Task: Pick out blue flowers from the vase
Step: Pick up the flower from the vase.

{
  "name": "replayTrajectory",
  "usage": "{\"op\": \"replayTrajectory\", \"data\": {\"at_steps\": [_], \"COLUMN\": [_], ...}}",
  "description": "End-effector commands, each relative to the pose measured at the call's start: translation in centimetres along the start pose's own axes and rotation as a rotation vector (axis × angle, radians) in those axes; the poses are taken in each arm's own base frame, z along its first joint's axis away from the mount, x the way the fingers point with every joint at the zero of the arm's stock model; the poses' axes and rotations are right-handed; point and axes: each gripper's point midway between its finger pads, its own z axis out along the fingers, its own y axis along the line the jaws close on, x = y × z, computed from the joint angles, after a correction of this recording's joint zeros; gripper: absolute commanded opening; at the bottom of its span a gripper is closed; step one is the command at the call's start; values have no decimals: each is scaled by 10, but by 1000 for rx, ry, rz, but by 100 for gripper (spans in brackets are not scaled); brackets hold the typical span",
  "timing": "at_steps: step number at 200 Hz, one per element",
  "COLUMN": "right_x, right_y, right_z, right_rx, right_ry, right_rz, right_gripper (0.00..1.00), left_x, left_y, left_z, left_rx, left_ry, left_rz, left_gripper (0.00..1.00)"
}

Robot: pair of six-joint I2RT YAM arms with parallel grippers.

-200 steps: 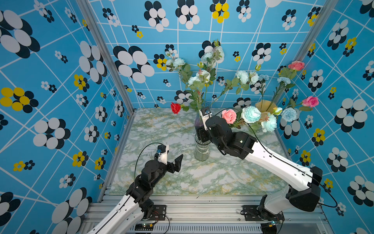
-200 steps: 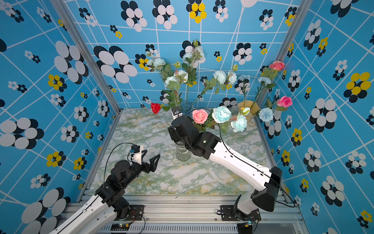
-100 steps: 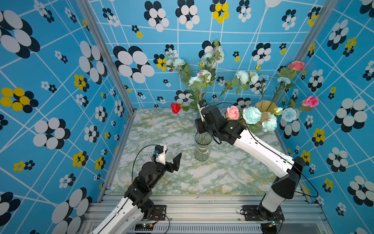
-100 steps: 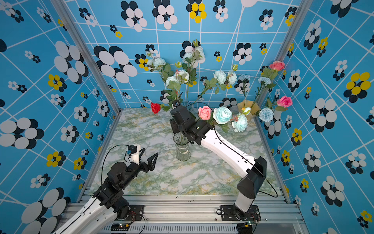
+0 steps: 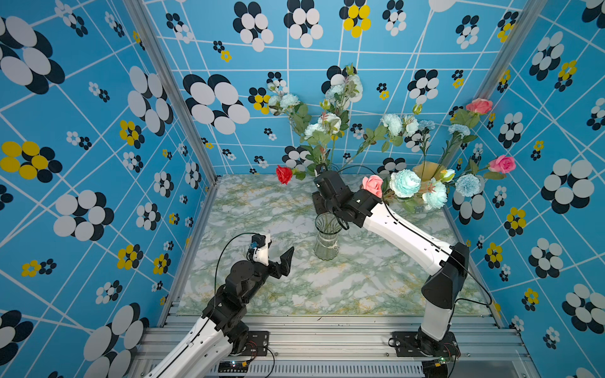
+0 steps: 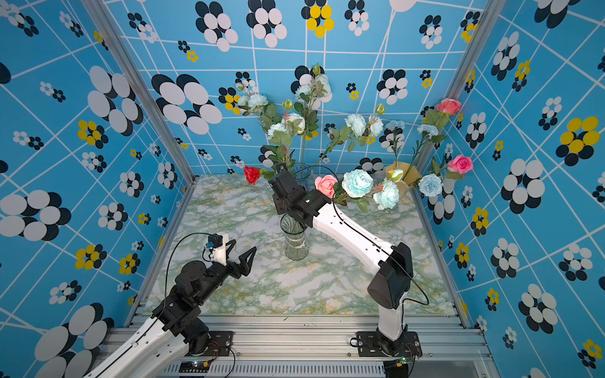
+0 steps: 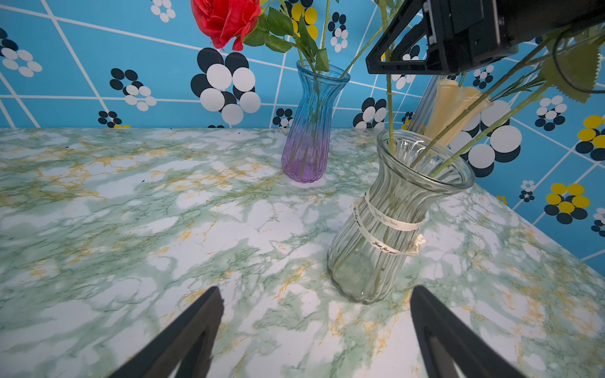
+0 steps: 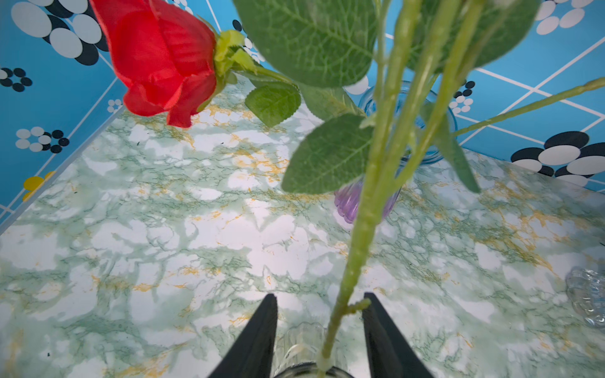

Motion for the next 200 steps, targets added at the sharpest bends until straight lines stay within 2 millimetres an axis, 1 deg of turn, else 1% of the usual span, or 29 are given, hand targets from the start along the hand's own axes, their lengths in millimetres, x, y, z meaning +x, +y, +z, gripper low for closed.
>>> {"op": "replayTrajectory", "data": {"at_steps": [1, 10, 59, 71, 95, 118, 139, 173, 200], "right_x": [-2, -2, 4, 4, 4, -1, -7, -20, -32], "right_y": [-7, -7, -6, -5, -6, -9, -11, -8, -4], "right_z": [2, 3, 6, 5, 0, -11, -24, -46, -64], "right_rx": [40, 39, 33, 27, 15, 4, -16, -86, -152], "right_ry": [3, 4, 23, 22, 15, -2, -30, -85, -125], "right_rz": [14, 16, 14, 16, 18, 16, 22, 40, 52], "right_gripper": [43, 42, 25, 19, 11, 7, 6, 5, 5], "left_x": [2, 2, 2, 1, 3, 2, -3, -23, -34], "left_y": [-3, -3, -5, -5, -5, -3, -5, -17, -28], "left_z": [0, 0, 0, 0, -1, -5, -10, -23, -27], "left_rx": [20, 20, 34, 34, 32, 26, 32, 79, 118], "left_ry": [-7, -8, -8, -11, -8, -13, -11, -16, 16], "left_rz": [4, 4, -2, -2, -4, -17, -43, -78, -106], "left_gripper": [92, 92, 91, 91, 90, 90, 90, 91, 93]}}
